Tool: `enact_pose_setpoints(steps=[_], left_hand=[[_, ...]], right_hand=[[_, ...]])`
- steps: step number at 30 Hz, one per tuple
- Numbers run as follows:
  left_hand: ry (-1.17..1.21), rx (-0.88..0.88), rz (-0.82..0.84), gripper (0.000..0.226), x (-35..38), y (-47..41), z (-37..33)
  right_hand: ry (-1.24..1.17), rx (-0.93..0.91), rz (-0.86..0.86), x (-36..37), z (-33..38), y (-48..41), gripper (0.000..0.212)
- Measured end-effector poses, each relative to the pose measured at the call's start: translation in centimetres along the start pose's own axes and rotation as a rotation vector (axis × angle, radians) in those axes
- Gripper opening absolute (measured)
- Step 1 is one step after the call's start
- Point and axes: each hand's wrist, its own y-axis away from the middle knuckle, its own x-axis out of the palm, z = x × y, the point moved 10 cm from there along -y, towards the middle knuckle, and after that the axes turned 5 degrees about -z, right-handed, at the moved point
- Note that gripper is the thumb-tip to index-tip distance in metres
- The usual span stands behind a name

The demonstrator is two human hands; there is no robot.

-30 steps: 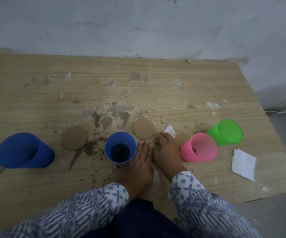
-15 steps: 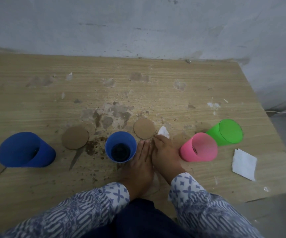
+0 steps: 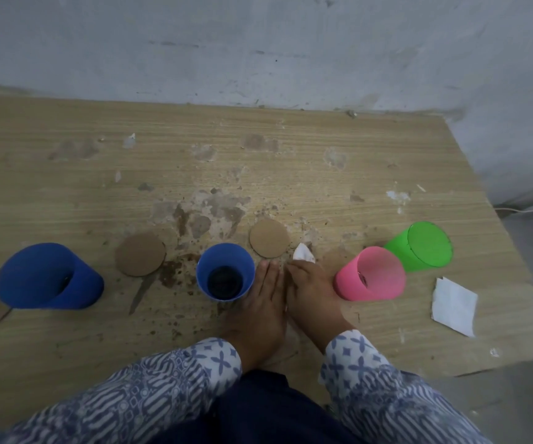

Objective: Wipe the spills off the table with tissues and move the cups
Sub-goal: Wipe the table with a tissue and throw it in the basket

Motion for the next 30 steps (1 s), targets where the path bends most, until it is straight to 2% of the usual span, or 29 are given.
enact_pose_setpoints(steps=[5,9,13,19,22,25,27,30], left_hand=[[-0.035,-0.011,0.014,0.054,0.1,-0.2,0.0],[-0.039,-0.013,0.022,0.055,0.0,-0.2,0.2],[-0.026,0.001,0.014,0.054,0.2,-0.1,-0.1],[-0.018,-0.034,0.010,0.055,0.0,-0.3,0.2],[-0.016,-0.039,-0.013,0.056,-0.5,-0.4,0.2],[-0.016,-0.003,-0.006,0.057,-0.2,-0.2,0.0],[-0.029,0.004,-0.001,0.056,0.0,-0.1,0.0],[-0.080,-0.012,0.021,0.054,0.0,-0.2,-0.1]], right_hand=[[-0.029,0.163,-0.006,0.0,-2.7,-0.8,0.031],[0.008,0.095,0.025,-0.2,-1.2,-2.3,0.037],[0.031,-0.014,0.041,-0.1,-0.2,0.3,0.033],[-0.020,0.161,-0.004,-0.7,-1.9,-1.2,0.033],[-0.016,0.084,0.031,0.0,-0.5,-2.0,0.038],[-0.025,0.019,0.018,0.0,0.4,-0.1,0.032],[-0.032,0.053,-0.015,-0.3,-0.4,0.7,0.028],[-0.007,0.135,0.011,-0.2,-1.9,-0.4,0.034]])
